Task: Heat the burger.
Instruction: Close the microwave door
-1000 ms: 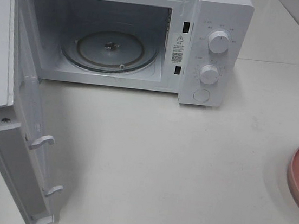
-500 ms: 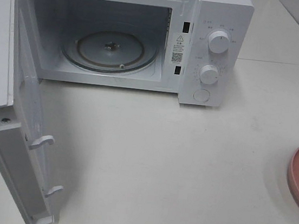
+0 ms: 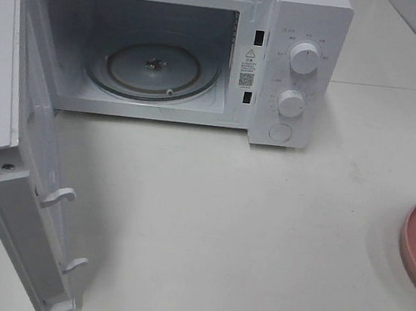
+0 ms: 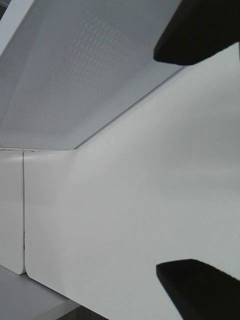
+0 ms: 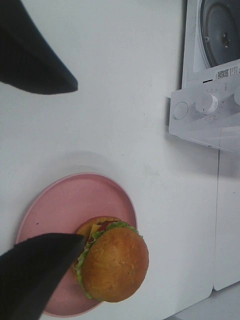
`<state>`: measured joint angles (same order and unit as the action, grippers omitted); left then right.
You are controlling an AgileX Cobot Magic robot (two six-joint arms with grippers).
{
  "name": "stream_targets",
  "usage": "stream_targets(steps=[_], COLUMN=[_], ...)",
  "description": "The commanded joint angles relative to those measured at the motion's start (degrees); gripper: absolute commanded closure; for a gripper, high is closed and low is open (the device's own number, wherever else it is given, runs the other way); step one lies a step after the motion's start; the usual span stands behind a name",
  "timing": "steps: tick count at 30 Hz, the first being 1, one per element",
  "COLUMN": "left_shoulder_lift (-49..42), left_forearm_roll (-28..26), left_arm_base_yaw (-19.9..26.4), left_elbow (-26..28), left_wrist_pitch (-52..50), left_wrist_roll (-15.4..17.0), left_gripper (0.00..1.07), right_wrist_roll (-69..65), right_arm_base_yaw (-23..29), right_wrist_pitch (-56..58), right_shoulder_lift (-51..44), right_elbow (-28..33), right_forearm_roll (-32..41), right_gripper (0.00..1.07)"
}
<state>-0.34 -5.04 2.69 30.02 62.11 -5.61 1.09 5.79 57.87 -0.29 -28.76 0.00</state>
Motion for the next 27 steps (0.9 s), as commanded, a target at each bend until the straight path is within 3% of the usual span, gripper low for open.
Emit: stream_targets(steps=[1, 21, 27], left_shoulder_lift=[-0.2, -0.2, 2.5], left_forearm_roll=[-0.1, -1.5, -0.3], left_arm_base_yaw=[0.2, 0.2, 0.2], left_elbow=[-0.1, 0.8, 2.3], left_wrist_pitch=[-0.6, -1.0, -3.9], left_wrist_roll=[0.3, 0.3, 1.1], left_gripper=[0.09, 0.09, 0.23], right_wrist_roll=[-0.5, -0.5, -0.5], right_arm_base_yaw=[-0.4, -0.4, -0.4], right_wrist_pitch=[-1.0, -1.0, -1.0], right_shoulder_lift=[-1.5, -1.5, -1.5], right_elbow=[0.2, 0.2, 0.2], right_forearm_roll=[0.0, 0.0, 0.0], right_gripper=[0.32, 0.32, 0.32])
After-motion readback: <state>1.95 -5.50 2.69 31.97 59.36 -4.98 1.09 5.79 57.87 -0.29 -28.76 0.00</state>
